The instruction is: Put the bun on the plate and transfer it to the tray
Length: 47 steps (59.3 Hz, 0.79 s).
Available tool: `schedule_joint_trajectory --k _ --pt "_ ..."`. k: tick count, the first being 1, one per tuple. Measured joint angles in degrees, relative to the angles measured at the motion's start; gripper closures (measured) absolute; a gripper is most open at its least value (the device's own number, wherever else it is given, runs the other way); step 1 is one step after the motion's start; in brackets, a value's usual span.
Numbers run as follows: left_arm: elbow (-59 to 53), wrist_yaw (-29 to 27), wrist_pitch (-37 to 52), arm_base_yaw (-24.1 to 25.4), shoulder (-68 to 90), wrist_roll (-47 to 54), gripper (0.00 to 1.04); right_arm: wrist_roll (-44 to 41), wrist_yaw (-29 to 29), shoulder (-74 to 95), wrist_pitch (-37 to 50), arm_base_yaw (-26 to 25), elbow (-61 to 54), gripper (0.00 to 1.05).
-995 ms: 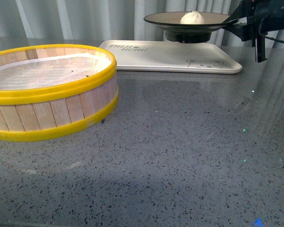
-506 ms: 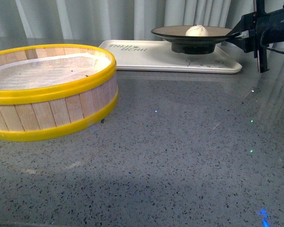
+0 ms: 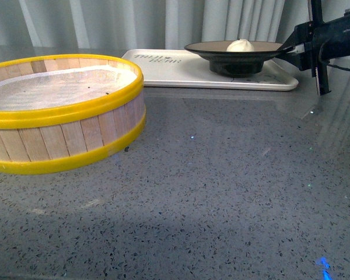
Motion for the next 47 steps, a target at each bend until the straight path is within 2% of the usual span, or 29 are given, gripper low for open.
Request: schedule_joint_trajectory --k 32,41,47 --pt "0.00 0.00 0.00 0.00 0.00 0.00 0.07 -0.63 0.46 0.52 -2.10 -0.13 0.55 1.02" --pt "0.00 0.00 0.00 0.00 0.00 0.00 0.07 -0.52 0.52 0.55 -1.75 -0.15 0.46 0.78" --pt "0.00 0.00 0.00 0.00 0.00 0.00 0.07 -0.28 0.42 0.70 -1.73 -0.24 0.59 0.54"
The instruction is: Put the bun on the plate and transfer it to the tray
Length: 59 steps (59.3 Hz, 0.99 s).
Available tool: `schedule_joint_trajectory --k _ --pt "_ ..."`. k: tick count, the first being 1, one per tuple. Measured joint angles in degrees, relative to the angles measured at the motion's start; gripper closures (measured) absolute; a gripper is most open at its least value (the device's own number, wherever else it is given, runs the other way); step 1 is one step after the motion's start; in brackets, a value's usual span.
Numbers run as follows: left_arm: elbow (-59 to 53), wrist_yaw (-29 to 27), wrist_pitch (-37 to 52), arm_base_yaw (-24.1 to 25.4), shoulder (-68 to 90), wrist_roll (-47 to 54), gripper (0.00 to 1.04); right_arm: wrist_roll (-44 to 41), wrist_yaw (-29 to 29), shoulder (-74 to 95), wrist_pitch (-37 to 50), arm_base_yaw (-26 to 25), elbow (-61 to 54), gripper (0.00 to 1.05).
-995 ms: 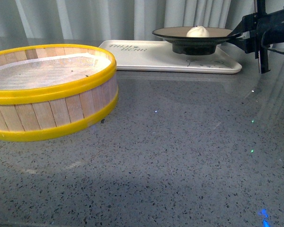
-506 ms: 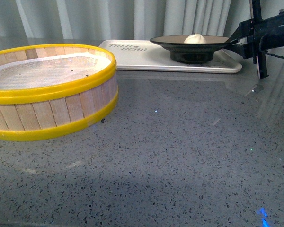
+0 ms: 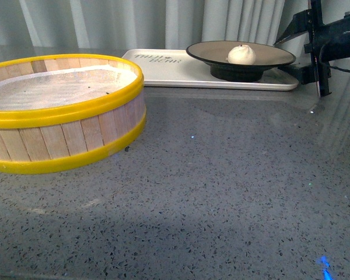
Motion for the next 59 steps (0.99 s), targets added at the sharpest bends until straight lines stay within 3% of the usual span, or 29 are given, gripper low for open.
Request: schedule_joint_trajectory --k 13,24,39,51,55,59 --pt "0.00 0.00 0.00 0.00 0.00 0.00 0.07 0.35 -0.09 0.11 -0.07 -0.57 0.35 0.07" --pt "0.00 0.00 0.00 0.00 0.00 0.00 0.07 0.33 0.31 -2.16 1.16 -1.18 -3.13 0.09" --pt "0.00 0.00 0.00 0.00 0.00 0.00 0.07 -2.23 2.97 -13.44 8.04 -3.78 -18.67 0.09" --pt "0.00 0.00 0.00 0.00 0.00 0.00 0.07 -16.59 15.08 -33.97 9.75 -9.57 -39.30 0.09" --pt "0.00 0.00 0.00 0.00 0.02 0.00 0.07 -28.83 26.01 -48.28 10.78 -11.13 -52.59 0.09" --pt "0.00 0.00 0.00 0.00 0.00 0.00 0.07 -37.35 32.15 -57.18 12.79 -11.67 -60.26 0.09"
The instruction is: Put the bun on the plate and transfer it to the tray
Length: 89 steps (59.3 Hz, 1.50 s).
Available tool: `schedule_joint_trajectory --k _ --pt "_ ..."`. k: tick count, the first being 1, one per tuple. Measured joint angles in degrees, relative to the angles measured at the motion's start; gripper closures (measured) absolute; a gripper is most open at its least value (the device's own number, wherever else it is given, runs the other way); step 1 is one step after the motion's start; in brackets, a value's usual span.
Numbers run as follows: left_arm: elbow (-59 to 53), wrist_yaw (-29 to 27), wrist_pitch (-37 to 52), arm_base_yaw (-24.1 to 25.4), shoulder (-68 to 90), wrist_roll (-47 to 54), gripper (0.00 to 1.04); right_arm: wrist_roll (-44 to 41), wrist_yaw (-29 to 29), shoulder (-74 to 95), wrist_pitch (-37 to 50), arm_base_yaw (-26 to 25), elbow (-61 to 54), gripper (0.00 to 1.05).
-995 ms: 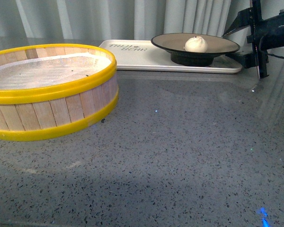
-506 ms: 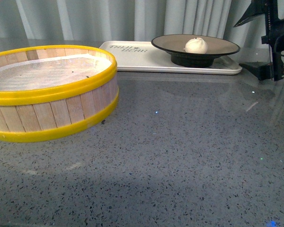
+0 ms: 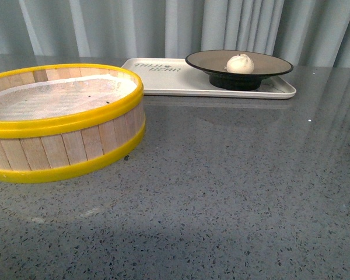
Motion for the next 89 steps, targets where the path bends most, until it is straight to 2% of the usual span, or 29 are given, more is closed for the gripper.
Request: schedule_joint_trajectory --k 7,13,21,30,31,34,36,39,42,54,58,65,70,89 --pt "0.00 -0.02 0.00 0.00 0.00 0.00 0.07 -17.70 11.21 -13.20 6.05 0.20 -12.37 0.09" --pt "0.00 0.00 0.00 0.00 0.00 0.00 0.07 -31.41 14.16 -21.35 7.85 0.44 -22.45 0.09" --pt "0.00 0.02 0.00 0.00 0.00 0.00 0.07 -41.59 16.63 -28.15 8.28 2.01 -30.71 0.09" --pt "0.00 0.00 0.00 0.00 0.00 0.00 0.07 -47.15 18.93 -32.94 9.99 4.59 -34.60 0.09" --pt "0.00 0.00 0.00 0.02 0.00 -0.02 0.07 -46.95 17.35 -33.07 10.91 4.33 -34.93 0.09" --pt "0.00 0.00 0.00 0.00 0.00 0.00 0.07 -44.11 2.21 -34.32 11.87 1.70 -35.76 0.19" --pt "0.00 0.07 0.00 0.00 0.00 0.00 0.07 -41.88 -4.28 -35.26 11.30 1.27 -36.09 0.24" --pt "0.00 0.04 0.00 0.00 0.00 -0.02 0.07 -39.60 -12.35 -36.89 10.16 2.19 -36.46 0.33" --pt "0.00 0.02 0.00 0.00 0.00 0.00 0.07 -38.58 -15.32 -38.21 9.35 3.26 -36.74 0.41" --pt "0.00 0.00 0.00 0.00 0.00 0.00 0.07 -36.74 -13.53 -43.52 5.79 6.12 -38.25 0.73" --pt "0.00 0.02 0.00 0.00 0.00 0.00 0.07 -36.46 -8.85 -45.51 4.11 9.29 -38.86 0.85" --pt "0.00 0.00 0.00 0.00 0.00 0.00 0.07 -36.46 -7.98 -47.69 3.39 12.46 -39.87 1.03" --pt "0.00 0.00 0.00 0.00 0.00 0.00 0.07 -36.46 -7.80 -48.96 3.69 12.66 -41.05 1.03" --pt "0.00 0.02 0.00 0.00 0.00 0.00 0.07 -36.41 -7.52 -56.92 -4.13 12.70 -41.05 1.03"
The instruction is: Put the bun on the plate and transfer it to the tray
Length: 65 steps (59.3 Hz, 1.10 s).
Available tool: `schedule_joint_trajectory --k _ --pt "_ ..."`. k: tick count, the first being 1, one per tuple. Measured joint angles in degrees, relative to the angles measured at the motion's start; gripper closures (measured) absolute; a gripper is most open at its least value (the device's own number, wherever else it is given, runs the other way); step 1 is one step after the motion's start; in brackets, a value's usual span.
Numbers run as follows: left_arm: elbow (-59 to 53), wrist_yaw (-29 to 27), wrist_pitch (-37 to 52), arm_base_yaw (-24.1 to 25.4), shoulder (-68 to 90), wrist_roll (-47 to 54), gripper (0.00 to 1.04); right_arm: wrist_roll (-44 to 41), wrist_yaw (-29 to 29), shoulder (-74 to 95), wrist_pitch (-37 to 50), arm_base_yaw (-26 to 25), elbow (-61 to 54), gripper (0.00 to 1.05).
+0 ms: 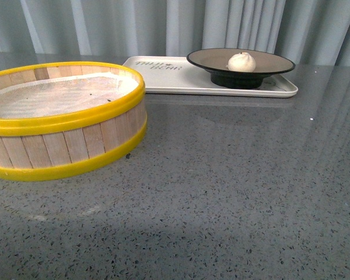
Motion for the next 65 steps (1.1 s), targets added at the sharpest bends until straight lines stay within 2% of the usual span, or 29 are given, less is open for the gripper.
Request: schedule_joint_trajectory --k 21,26,29,44,51,54,65 --pt "0.00 0.00 0.00 0.00 0.00 0.00 0.07 -0.02 0.00 -4.87 -4.83 0.00 0.00 1.03" --pt "0.00 0.00 0.00 0.00 0.00 0.00 0.07 -0.04 -0.04 -10.82 -12.74 0.00 0.04 1.03" --pt "0.00 -0.07 0.00 0.00 0.00 0.00 0.07 -0.02 -0.04 -12.96 -14.43 0.00 0.04 1.03" --pt "0.00 0.00 0.00 0.00 0.00 0.00 0.07 -0.04 -0.04 -14.51 -14.78 0.00 0.04 1.03" --pt "0.00 0.00 0.00 0.00 0.00 0.00 0.07 -0.02 -0.02 -14.51 -14.78 0.00 0.04 0.82" --pt "0.00 0.00 0.00 0.00 0.00 0.00 0.07 -0.02 -0.02 -14.51 -14.78 0.00 0.04 0.67" --pt "0.00 0.00 0.00 0.00 0.00 0.00 0.07 -0.02 -0.02 -14.51 -14.78 0.00 0.04 0.35"
